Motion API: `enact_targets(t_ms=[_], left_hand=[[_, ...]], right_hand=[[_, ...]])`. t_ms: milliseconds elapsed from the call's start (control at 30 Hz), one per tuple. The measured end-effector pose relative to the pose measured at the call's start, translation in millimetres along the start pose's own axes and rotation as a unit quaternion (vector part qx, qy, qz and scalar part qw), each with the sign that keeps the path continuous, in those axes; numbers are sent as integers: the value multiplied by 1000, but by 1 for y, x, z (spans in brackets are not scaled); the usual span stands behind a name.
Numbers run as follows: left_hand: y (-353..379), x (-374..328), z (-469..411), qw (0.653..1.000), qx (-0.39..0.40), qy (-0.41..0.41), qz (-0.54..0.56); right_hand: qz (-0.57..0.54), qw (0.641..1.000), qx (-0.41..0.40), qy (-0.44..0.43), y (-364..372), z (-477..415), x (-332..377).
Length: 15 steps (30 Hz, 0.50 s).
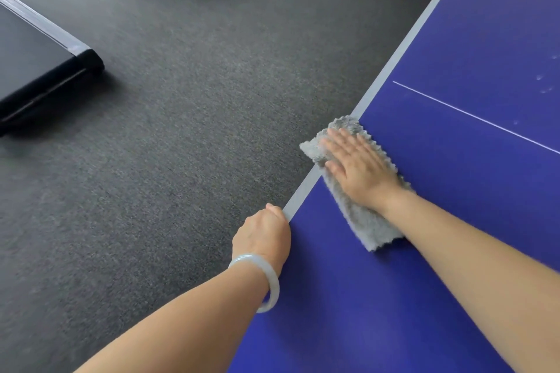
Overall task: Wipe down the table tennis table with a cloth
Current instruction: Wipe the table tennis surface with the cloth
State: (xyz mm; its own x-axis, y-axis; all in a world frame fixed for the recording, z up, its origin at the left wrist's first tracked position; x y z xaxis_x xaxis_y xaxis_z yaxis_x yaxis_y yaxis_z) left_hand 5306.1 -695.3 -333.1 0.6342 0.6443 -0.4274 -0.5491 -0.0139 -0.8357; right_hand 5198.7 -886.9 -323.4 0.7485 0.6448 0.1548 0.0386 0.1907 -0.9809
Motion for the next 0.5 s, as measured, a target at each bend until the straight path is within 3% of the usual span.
enact_targets(t_ms=[33, 133, 200, 400, 500], left_hand=[[1, 0, -1, 1000, -2, 2, -6], [3, 0, -2, 1000, -6, 14, -16], [4, 1, -2, 1000, -11, 15, -14], [3, 2, -3, 999, -12, -21, 36], [2, -1, -3, 1000, -19, -8, 17]], right_hand=[[-5, 1000, -8, 22, -6, -11, -14], [-9, 980, -20, 200, -20, -44, -55], [-9, 966, -23, 258, -20, -42, -46], [-55, 983, -27, 171, 15, 92, 64], [-60, 984, -35, 162, 28, 159, 82]])
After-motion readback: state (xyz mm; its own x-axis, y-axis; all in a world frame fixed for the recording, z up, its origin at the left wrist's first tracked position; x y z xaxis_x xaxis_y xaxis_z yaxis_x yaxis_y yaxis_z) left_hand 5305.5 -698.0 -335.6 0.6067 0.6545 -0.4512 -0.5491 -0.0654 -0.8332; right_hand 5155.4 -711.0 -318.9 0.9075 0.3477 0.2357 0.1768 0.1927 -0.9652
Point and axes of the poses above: each hand's wrist, its own z-axis away from the middle knuckle, its own y-axis out of the palm, x = y × z, the point moved 4 cm from there along -z, towards the middle knuckle, and after that the axes turned 14 degrees about y, right-handed, at the moved point
